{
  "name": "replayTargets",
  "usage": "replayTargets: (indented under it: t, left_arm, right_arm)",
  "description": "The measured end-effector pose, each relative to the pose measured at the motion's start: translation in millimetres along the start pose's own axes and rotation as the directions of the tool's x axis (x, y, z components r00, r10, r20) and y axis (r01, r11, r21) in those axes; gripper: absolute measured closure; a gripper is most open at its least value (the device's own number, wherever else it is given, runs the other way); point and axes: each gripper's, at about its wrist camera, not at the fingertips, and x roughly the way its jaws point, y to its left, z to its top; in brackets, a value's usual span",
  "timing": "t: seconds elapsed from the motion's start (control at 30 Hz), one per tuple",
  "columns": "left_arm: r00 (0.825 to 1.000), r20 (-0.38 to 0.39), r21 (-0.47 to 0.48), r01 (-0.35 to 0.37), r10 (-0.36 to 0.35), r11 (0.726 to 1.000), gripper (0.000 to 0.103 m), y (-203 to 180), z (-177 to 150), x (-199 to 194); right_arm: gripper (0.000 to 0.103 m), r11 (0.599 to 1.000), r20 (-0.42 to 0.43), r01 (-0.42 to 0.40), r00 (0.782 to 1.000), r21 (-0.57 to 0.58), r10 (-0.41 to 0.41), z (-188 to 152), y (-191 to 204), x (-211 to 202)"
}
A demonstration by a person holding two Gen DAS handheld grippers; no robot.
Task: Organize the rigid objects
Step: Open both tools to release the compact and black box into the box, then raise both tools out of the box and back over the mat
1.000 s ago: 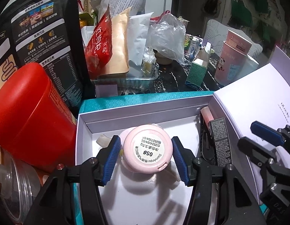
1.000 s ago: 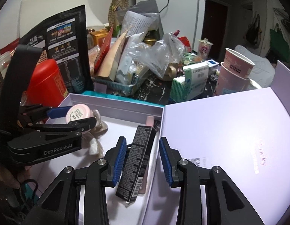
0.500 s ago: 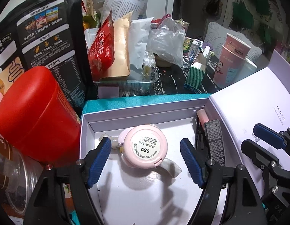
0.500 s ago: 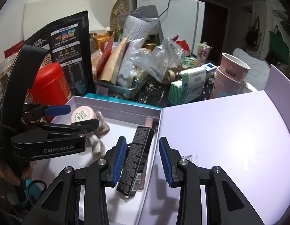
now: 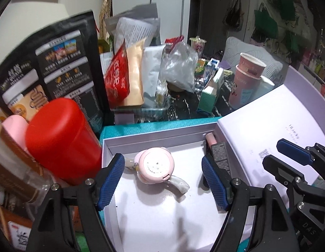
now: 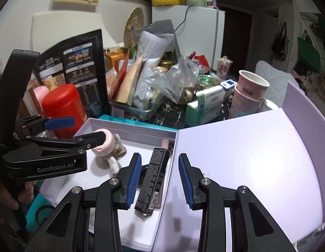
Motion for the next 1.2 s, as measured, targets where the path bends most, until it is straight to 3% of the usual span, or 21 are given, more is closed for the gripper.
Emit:
replayTargets:
  t: [0.33,0.6,0.87,1.2]
  left_arm:
    - [0.998,0.053,0.008,-0.02,0.02,1.0,0.027,-4,-3,-47]
    - [0.996,0.083,0.017,-0.029,0.028,0.999,0.027,-9,-14,-82]
    - [0.994,0.106,0.006,-0.016,0.016,1.0,0.027,-10,-36,-115]
    - [0.991,0.119,0.037,-0.071,0.066,0.997,0.027,-14,-65,-142]
  right_arm:
    - [0.061,1.0,0.065,-0.008,0.998,-0.019,0.009,2,10,-39]
    - [0.051,0.999,0.109,-0.011,0.994,-0.03,0.015,-5,21,-76]
    - [0.041,0.998,0.147,-0.036,0.988,-0.044,0.042,-24,36,-114]
    - [0.035,0.998,0.149,-0.043,0.988,-0.047,0.049,-52,49,-140]
